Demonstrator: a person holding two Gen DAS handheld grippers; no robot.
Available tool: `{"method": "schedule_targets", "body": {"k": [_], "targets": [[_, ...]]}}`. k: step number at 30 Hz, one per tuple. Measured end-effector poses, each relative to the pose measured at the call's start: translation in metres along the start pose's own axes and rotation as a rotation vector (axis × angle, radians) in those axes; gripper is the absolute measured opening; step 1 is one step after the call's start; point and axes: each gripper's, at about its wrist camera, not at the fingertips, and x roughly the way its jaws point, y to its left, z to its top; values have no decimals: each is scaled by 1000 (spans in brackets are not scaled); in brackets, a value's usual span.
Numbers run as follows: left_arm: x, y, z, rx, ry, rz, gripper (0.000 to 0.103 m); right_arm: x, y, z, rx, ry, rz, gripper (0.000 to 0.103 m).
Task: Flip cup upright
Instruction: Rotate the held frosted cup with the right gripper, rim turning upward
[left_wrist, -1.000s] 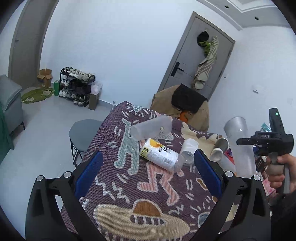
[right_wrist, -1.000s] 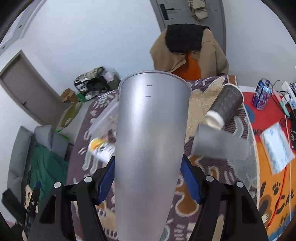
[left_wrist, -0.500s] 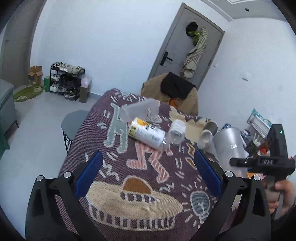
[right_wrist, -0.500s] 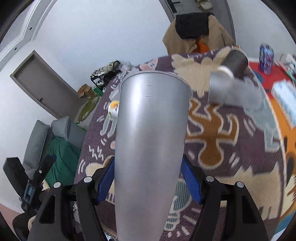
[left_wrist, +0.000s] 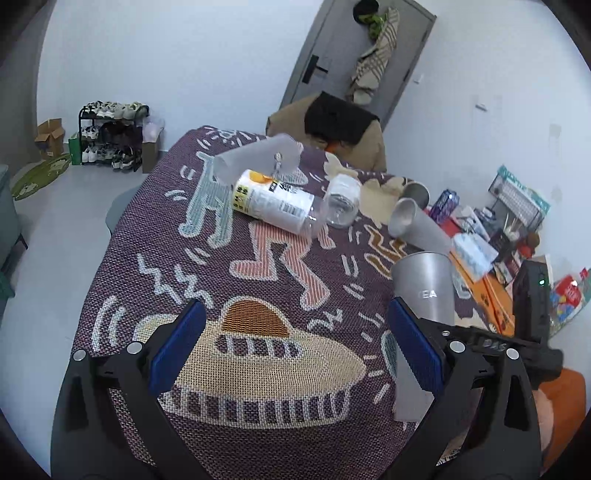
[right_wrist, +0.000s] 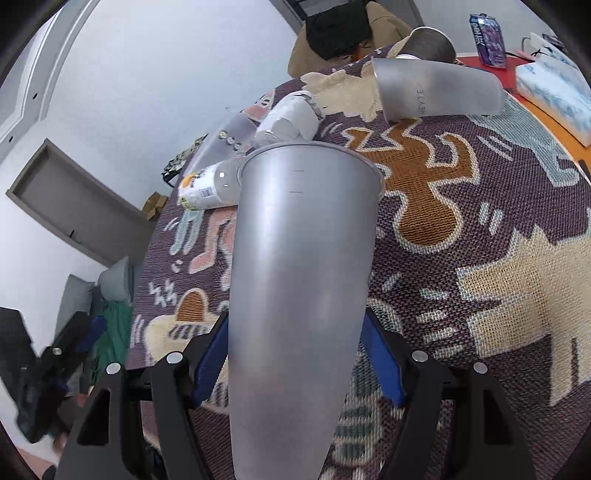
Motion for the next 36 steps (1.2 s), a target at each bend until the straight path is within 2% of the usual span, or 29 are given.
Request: {"method": "schedule_targets", "body": {"k": [6, 8, 10, 14, 16, 24, 36], "targets": [[5, -13, 3, 22, 15, -9, 97, 11, -4, -4, -13, -23, -3, 70], [9, -18, 4, 29, 24, -1, 97, 8, -6, -2, -13, -27, 0, 77], [13, -24, 6, 41, 31, 1, 97, -5, -9, -3, -12, -69, 13, 89], [25, -37, 10, 50, 60, -23, 97, -30, -16, -7, -25, -121, 32, 90], [31, -45, 12, 53, 72, -45, 97, -41, -20, -10, -40, -149, 37, 96], [71, -79, 14, 73, 159, -135, 97, -73, -43, -23, -65, -223, -23, 95], [134, -106, 18, 51, 338, -245, 97, -88, -91, -32, 39, -253, -57, 95]]}}
